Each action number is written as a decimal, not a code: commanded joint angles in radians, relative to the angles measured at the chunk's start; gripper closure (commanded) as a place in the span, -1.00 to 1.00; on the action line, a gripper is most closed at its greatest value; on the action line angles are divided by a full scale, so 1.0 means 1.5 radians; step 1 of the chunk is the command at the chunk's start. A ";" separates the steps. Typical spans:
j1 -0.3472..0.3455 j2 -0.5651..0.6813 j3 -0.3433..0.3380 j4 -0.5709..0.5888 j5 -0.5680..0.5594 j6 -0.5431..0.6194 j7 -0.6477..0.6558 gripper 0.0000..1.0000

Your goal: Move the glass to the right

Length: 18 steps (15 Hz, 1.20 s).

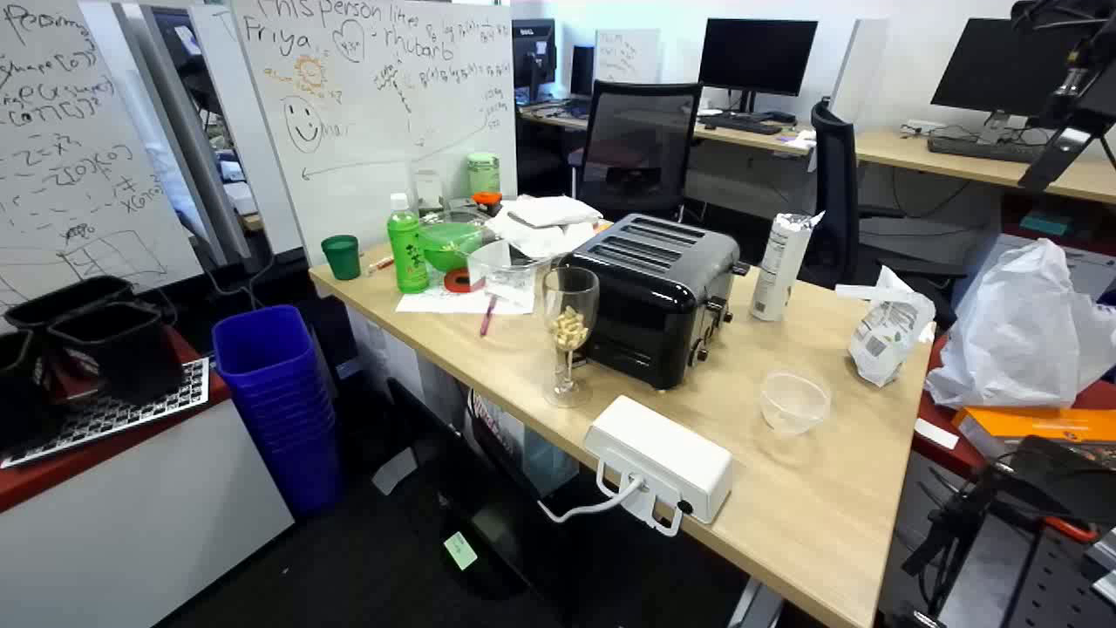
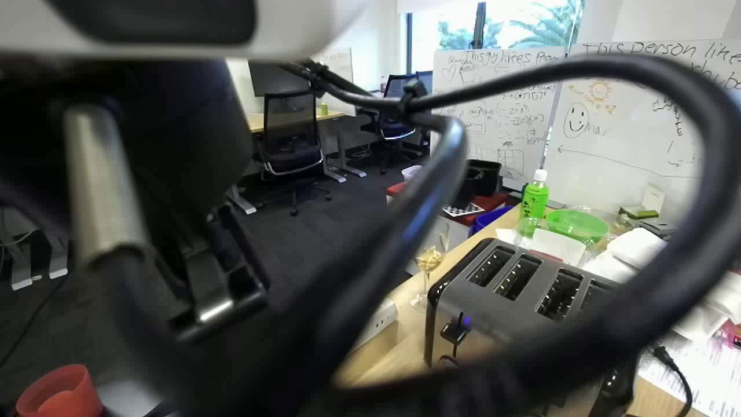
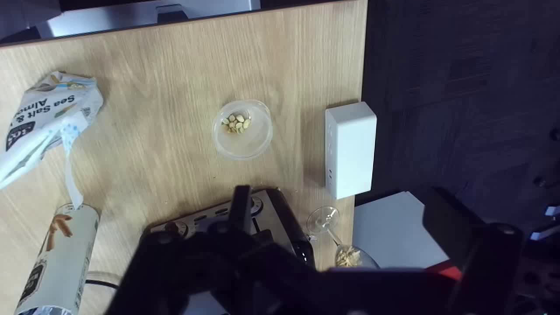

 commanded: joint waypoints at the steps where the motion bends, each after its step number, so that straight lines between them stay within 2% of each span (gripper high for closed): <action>1: -0.016 0.006 0.014 0.001 0.013 -0.001 -0.011 -1.00; 15: -0.016 0.006 0.014 0.001 0.013 -0.001 -0.011 -1.00; 18: -0.009 0.004 0.028 -0.005 0.017 -0.012 -0.008 -1.00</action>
